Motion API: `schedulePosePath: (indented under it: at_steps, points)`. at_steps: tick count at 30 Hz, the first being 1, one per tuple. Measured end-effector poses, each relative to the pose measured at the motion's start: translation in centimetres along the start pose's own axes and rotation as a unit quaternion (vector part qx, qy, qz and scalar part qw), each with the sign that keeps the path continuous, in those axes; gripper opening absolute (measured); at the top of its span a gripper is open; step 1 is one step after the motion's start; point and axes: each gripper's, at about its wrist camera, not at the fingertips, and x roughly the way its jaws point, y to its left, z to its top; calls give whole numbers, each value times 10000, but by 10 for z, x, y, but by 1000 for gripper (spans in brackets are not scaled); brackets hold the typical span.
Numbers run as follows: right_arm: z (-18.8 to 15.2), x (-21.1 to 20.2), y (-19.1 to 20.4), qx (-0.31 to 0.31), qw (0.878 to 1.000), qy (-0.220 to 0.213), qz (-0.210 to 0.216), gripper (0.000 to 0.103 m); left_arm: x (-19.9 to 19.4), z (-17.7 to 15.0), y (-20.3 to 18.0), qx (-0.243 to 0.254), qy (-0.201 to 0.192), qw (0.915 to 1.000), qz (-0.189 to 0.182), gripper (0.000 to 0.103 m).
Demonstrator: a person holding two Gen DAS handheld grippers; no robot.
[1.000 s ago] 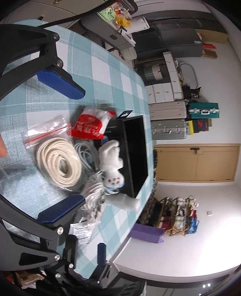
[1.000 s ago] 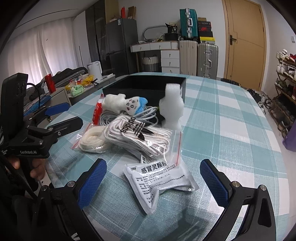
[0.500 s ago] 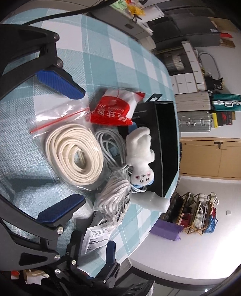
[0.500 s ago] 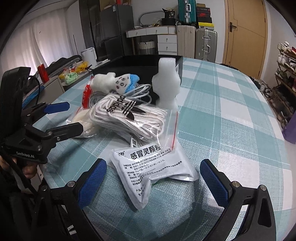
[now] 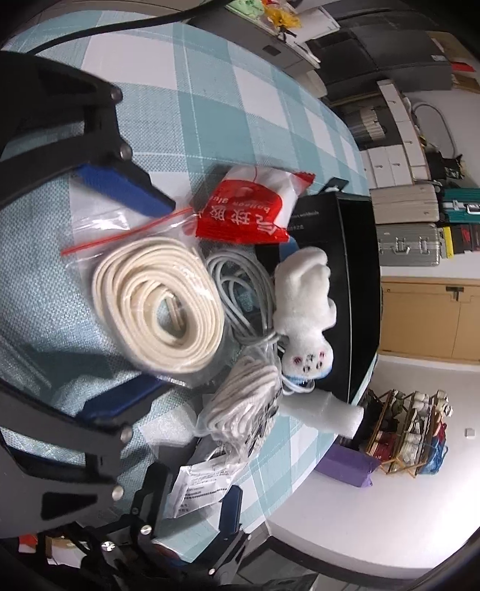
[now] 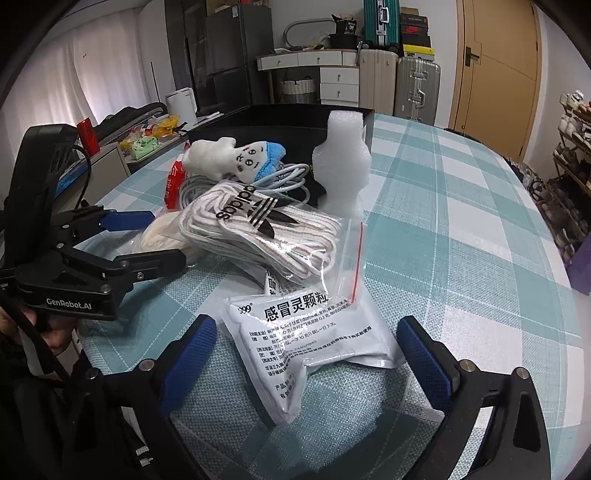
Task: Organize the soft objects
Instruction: 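Grasp the white medicine sachet with the right gripper while the left grasps the bagged rope coil, then carry the sachet and rope coil over the black box with both grippers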
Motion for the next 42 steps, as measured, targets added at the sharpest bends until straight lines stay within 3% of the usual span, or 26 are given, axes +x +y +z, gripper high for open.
schedulePosePath:
  at_steps: [6,15,21,27,42]
  points:
    - [0,2,-2,-22,10000,27,37,84,-6,-1,0,92,-95,9999,-71,59]
    - [-6,-4,-1,-218,9997,-17,64,61,-15,-9,7,219,-169,9995,-128,55]
    - [-11,-9,5,-375,9991,-99,148,53,-22,-14,7,256,-230,9993,-151,54]
    - [-19,-18,12,-540,9980,-233,244,48,-27,-14,10,229,-319,9991,-173,53]
    - [-19,-44,28,-742,9941,-621,495,47,-60,-10,18,186,-840,9960,-228,53]
